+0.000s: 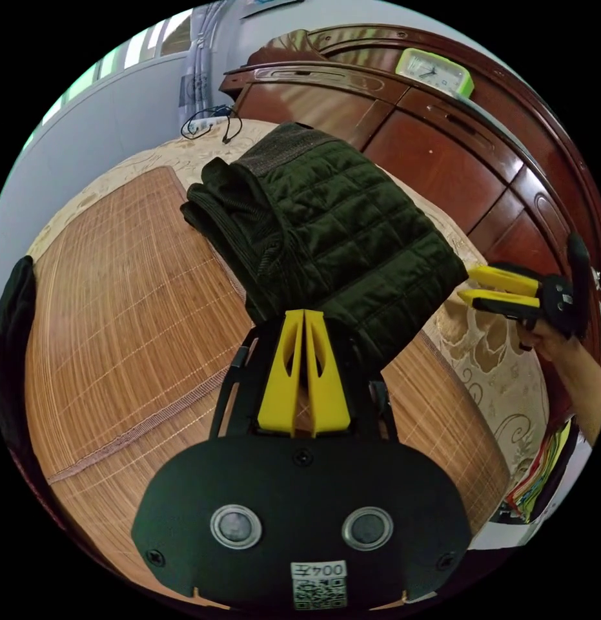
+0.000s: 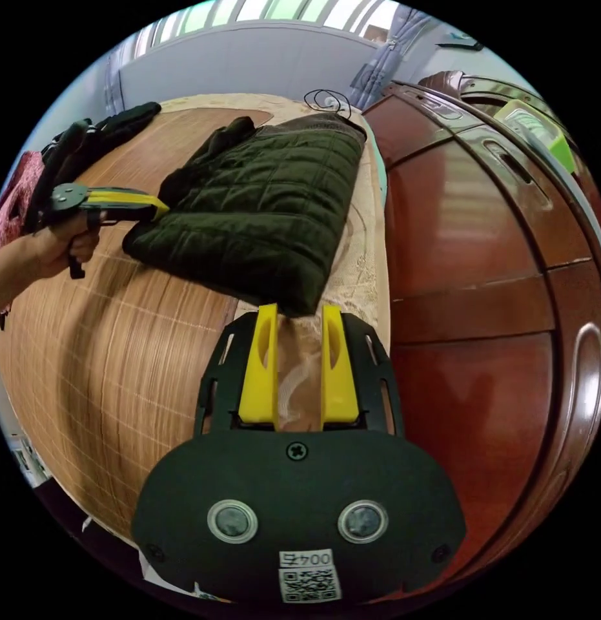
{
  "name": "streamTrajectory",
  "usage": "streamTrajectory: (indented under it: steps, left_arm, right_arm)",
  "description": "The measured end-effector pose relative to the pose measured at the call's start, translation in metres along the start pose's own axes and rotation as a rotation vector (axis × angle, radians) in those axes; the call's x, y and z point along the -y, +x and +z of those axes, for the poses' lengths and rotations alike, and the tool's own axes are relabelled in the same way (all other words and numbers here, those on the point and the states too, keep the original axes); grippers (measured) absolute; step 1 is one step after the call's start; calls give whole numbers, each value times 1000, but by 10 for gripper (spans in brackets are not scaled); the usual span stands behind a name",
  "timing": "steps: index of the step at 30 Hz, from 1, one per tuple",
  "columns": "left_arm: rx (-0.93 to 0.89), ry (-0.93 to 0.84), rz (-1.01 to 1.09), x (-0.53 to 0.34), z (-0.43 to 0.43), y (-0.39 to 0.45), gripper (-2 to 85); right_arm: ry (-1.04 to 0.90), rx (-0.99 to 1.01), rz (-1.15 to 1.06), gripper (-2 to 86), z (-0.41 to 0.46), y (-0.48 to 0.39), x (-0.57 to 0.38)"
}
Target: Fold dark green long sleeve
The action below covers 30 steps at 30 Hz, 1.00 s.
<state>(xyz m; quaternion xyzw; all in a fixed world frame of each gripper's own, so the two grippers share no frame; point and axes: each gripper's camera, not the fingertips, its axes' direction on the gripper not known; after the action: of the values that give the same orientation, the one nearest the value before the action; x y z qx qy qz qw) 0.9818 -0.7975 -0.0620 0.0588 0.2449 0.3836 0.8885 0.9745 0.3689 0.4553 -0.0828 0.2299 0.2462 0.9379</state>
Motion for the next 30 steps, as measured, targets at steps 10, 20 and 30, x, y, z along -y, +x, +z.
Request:
streamTrajectory:
  steps: [10,20,30]
  left_arm:
    - [-26,-104,-23,-53,-11,-11,7]
    - [89,-411,-12,-314,-30,25,8]
    - [7,-357,-111,-482,0,12,36]
  right_arm:
    - [-108,128,-31,64,-38,-47,-20]
    - [-498,389,-232,23,-53,-199,-145]
    - [-493,443,-65,57,-64,-228,-198]
